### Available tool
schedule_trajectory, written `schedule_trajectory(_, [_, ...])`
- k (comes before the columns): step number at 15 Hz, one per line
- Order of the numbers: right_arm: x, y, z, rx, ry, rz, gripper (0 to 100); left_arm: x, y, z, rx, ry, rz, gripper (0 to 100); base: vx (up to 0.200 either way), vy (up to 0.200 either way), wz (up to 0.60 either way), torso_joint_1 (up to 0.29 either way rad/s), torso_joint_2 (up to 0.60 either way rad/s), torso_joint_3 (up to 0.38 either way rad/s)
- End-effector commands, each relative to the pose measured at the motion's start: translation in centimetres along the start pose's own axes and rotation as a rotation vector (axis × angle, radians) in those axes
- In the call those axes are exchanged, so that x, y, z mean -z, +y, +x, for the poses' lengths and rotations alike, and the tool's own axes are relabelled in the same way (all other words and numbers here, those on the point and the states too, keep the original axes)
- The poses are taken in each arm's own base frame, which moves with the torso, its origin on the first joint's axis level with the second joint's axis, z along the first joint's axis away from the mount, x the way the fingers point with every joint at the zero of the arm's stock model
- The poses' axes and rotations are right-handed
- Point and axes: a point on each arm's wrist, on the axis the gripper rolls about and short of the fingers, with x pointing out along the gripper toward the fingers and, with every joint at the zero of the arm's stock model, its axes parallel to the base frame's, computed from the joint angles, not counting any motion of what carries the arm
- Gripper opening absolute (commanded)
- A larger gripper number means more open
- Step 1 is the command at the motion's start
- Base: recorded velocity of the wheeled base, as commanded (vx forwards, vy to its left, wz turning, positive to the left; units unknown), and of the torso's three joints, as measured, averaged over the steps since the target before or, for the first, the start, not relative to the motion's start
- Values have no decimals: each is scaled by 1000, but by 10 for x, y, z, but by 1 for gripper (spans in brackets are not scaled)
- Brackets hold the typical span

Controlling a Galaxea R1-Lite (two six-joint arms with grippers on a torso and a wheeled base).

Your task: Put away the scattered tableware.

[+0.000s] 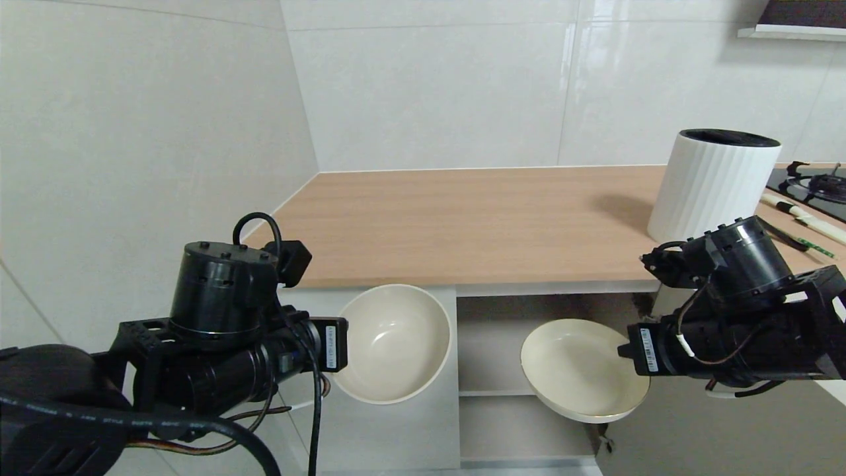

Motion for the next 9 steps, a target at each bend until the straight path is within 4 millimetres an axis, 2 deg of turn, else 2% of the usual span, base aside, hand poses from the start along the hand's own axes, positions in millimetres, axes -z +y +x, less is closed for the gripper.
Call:
schedule_trajectory(1, [2,0,2,2,7,-2,0,0,0,1,-1,1,0,0,0,0,0,-168,486,310])
schedule_trajectory(9, [1,0,1,-3,-6,-2,0,0,0,0,0,-2,0,0,0,0,0,-137,459,323])
